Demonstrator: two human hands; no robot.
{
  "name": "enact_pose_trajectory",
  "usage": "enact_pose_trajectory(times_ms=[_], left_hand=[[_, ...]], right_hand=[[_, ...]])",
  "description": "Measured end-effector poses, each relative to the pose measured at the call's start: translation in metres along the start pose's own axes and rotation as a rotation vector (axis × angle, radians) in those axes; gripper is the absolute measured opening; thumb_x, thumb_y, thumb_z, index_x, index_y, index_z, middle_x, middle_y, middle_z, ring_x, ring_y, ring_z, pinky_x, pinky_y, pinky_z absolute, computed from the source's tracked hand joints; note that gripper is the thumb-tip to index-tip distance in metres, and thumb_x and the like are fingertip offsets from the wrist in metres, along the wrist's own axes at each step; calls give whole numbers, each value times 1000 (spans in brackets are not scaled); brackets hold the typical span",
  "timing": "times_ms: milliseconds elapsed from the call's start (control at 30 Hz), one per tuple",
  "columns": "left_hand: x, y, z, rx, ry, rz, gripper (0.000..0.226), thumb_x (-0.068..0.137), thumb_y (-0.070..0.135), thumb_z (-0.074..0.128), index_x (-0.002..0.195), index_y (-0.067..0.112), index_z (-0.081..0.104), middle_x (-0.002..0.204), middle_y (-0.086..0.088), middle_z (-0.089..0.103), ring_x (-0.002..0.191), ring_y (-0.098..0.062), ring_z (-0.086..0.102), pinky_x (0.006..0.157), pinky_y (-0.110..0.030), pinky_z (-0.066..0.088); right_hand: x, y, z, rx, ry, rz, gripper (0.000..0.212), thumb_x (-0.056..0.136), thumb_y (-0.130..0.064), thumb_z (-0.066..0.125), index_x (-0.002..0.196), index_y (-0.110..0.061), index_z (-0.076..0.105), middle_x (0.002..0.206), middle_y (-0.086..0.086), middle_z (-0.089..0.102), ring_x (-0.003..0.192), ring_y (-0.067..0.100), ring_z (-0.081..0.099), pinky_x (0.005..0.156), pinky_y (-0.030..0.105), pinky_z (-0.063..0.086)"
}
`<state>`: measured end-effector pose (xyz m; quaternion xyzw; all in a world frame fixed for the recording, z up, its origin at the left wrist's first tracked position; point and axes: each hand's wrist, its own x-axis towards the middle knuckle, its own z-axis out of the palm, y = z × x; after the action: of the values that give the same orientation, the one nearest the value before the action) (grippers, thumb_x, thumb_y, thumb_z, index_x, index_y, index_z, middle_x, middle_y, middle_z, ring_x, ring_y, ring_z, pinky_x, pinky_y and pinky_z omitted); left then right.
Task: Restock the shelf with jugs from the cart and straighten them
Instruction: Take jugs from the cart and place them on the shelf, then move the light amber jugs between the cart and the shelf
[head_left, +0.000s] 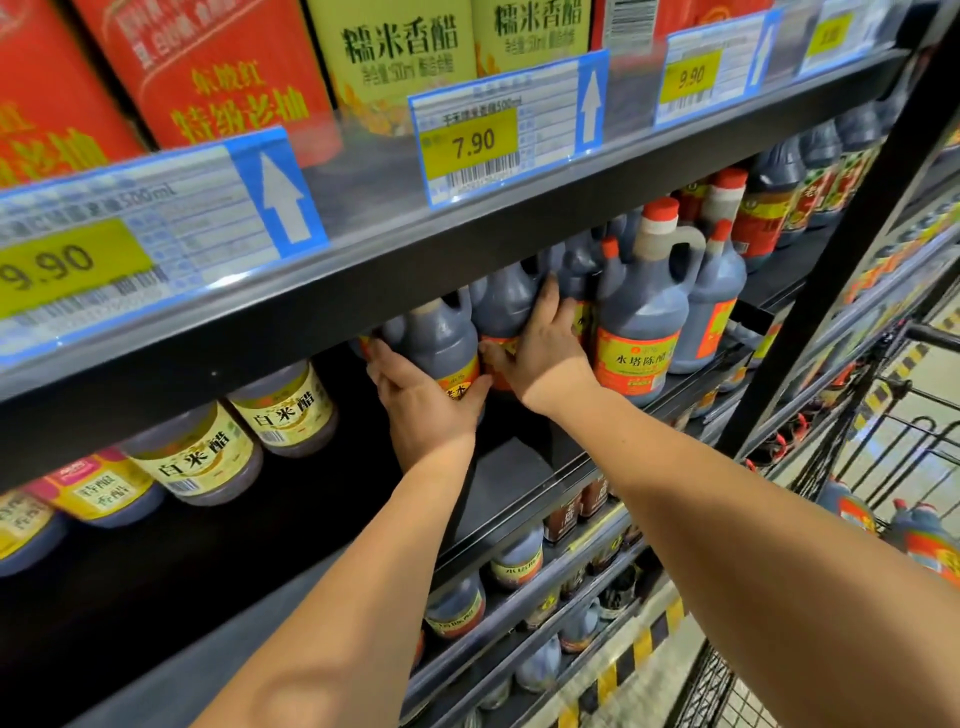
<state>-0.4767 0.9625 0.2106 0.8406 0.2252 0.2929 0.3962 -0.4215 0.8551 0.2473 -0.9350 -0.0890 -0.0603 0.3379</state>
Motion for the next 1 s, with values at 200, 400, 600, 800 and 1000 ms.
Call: enact_pose_trajectory(times_ms=[200, 400, 600, 800, 1000], left_hand=[[-9, 3, -23, 45, -201, -78, 136, 65, 41, 89, 155, 20, -11, 162, -19, 7, 144, -41, 24, 108, -51, 35], [-50, -7, -49, 143, -100, 135, 109, 74, 48, 77, 154, 20, 9, 152, -13, 30, 136, -30, 37, 95, -46, 49], [-75, 6, -40, 126, -180, 206, 71, 78, 54, 72, 128, 14, 42, 110, -3, 59, 105, -26, 60, 76, -41, 55], [-105, 38, 2, -106, -357, 370, 72, 79, 46, 73, 136, 28, 34, 123, 10, 48, 115, -13, 50, 79, -34, 49], [-158, 82, 71, -142, -623, 458, 70, 81, 45, 72, 137, 24, 37, 127, 5, 48, 120, -15, 48, 89, -38, 48]], right_hand=[[-7, -1, -6, -32, 1, 73, 106, 89, -30, 67, 152, -7, -16, 156, 21, 14, 136, 38, 35, 109, 42, 34], [-42, 4, -19, 112, 96, 13, 97, 81, -13, 68, 154, -6, 3, 149, 22, 28, 125, 38, 46, 100, 40, 44], [-81, 28, -42, 106, 191, -141, 58, 93, -36, 60, 139, -9, 36, 125, 3, 49, 101, 14, 51, 81, 25, 42], [-122, 84, -89, 70, 281, -100, 60, 92, -39, 59, 143, -20, 33, 125, -3, 52, 99, 8, 57, 81, 36, 52], [-166, 175, -137, -18, 365, 124, 56, 92, -42, 59, 139, -21, 39, 125, -2, 54, 107, 9, 54, 87, 34, 49]])
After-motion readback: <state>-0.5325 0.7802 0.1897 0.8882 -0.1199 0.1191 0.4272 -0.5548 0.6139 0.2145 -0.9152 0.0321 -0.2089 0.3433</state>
